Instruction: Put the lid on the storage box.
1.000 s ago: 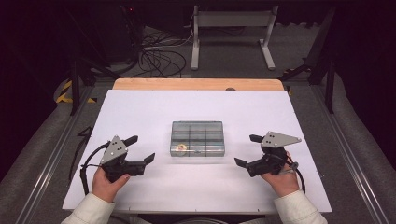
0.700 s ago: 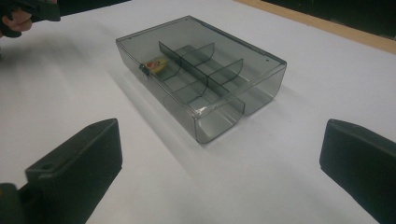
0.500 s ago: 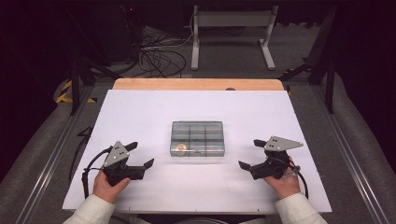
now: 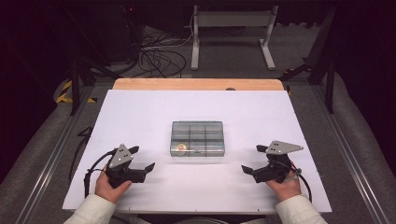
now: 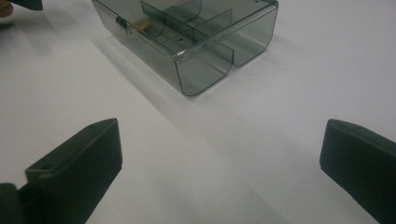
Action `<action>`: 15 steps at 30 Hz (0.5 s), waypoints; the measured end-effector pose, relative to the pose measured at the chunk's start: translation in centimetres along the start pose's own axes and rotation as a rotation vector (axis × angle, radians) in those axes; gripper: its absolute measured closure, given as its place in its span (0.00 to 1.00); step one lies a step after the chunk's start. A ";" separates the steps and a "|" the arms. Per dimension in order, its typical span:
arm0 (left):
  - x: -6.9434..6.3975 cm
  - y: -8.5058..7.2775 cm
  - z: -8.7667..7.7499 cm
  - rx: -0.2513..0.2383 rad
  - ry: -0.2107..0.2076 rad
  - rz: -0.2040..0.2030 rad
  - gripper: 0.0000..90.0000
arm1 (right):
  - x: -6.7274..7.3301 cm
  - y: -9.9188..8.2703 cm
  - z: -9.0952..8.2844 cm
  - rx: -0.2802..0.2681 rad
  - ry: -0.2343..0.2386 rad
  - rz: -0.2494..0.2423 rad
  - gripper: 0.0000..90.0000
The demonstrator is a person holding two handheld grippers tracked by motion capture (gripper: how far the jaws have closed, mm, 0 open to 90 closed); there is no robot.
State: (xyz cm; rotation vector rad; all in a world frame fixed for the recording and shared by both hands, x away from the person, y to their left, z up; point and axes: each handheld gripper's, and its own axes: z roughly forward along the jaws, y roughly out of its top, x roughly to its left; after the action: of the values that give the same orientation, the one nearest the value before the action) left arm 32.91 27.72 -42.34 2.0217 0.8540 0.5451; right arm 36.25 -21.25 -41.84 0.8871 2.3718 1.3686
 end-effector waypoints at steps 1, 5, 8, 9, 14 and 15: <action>0.0 0.0 0.0 0.001 0.000 0.004 0.15 | 0.0 -0.1 0.0 -0.003 0.004 0.001 0.00; -0.2 -0.1 0.0 0.013 0.004 0.013 0.15 | 0.0 -0.5 0.2 0.000 0.008 0.010 0.00; 0.0 -0.1 -0.1 -0.008 0.006 0.002 0.15 | 0.1 -0.5 0.5 -0.008 0.022 0.024 0.00; 0.0 -0.1 -0.2 -0.011 -0.002 -0.015 0.15 | 0.2 -0.5 0.6 -0.018 0.027 0.028 0.00; 0.0 0.1 -0.3 -0.020 -0.002 -0.012 0.16 | 0.3 -0.4 1.0 -0.004 0.019 0.005 0.00; -0.1 0.1 -0.2 -0.024 -0.002 -0.015 0.16 | 0.3 -0.4 1.1 0.005 0.017 -0.001 0.00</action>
State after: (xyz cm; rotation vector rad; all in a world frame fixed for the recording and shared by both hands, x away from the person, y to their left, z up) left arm 32.73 27.78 -42.15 1.9919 0.8566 0.5427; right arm 36.41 -20.40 -42.74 0.8786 2.3885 1.3757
